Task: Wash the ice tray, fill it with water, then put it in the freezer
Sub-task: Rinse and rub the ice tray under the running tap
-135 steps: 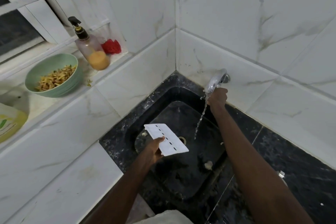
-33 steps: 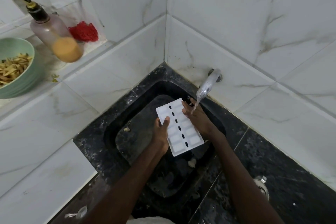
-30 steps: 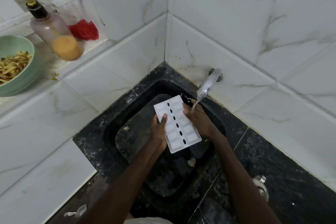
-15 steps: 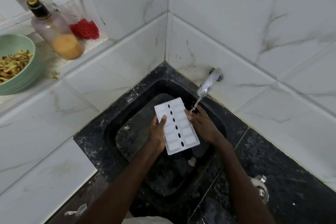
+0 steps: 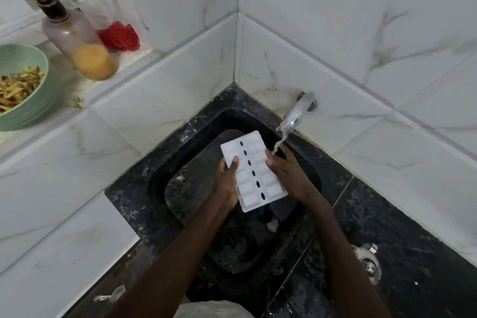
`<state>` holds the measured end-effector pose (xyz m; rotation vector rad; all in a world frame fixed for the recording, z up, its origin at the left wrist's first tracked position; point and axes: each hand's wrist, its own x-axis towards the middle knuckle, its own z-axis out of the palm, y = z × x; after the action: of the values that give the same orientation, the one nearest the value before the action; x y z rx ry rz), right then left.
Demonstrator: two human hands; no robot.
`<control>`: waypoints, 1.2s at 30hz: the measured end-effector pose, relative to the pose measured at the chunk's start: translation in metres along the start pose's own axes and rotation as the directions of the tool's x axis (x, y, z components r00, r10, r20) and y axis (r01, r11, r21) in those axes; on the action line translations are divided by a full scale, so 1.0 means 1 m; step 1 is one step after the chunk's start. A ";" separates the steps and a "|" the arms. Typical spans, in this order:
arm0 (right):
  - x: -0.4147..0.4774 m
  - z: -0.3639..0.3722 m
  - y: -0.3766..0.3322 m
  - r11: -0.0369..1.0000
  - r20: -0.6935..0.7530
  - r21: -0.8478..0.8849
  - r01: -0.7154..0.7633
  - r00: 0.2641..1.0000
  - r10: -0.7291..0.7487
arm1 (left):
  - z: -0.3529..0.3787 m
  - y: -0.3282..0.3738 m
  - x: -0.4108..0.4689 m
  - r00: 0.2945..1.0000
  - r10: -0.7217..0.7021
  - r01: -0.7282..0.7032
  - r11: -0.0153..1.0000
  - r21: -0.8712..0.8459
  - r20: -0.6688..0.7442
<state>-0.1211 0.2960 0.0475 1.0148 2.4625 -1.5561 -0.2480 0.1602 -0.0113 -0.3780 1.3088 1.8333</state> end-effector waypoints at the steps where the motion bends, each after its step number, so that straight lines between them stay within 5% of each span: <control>1: -0.006 0.001 0.004 1.000 0.017 -0.019 0.013 1.000 -0.012 | -0.003 0.005 0.003 1.000 0.013 -0.014 1.000 -0.025 -0.025; 4: -0.015 0.008 0.008 0.999 0.037 -0.035 0.033 0.999 -0.031 | -0.008 0.011 0.004 0.998 0.023 -0.026 0.998 -0.058 -0.053; 11: 0.008 0.001 -0.011 1.000 -0.070 0.009 -0.008 0.998 0.008 | 0.012 -0.010 -0.016 0.990 -0.058 0.056 0.998 0.016 0.129; 24: -0.063 0.023 0.020 1.000 -0.050 0.014 -0.015 0.999 0.016 | -0.005 0.007 -0.002 0.984 0.001 -0.016 0.997 -0.081 -0.177; 36: 0.006 0.015 0.004 0.999 -0.059 -0.025 0.041 0.997 -0.043 | 0.005 -0.009 -0.027 0.999 0.022 -0.024 0.999 0.043 0.046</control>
<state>-0.1278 0.2877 0.0353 1.0271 2.5516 -1.5257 -0.2237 0.1537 0.0021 -0.2978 1.3247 1.8189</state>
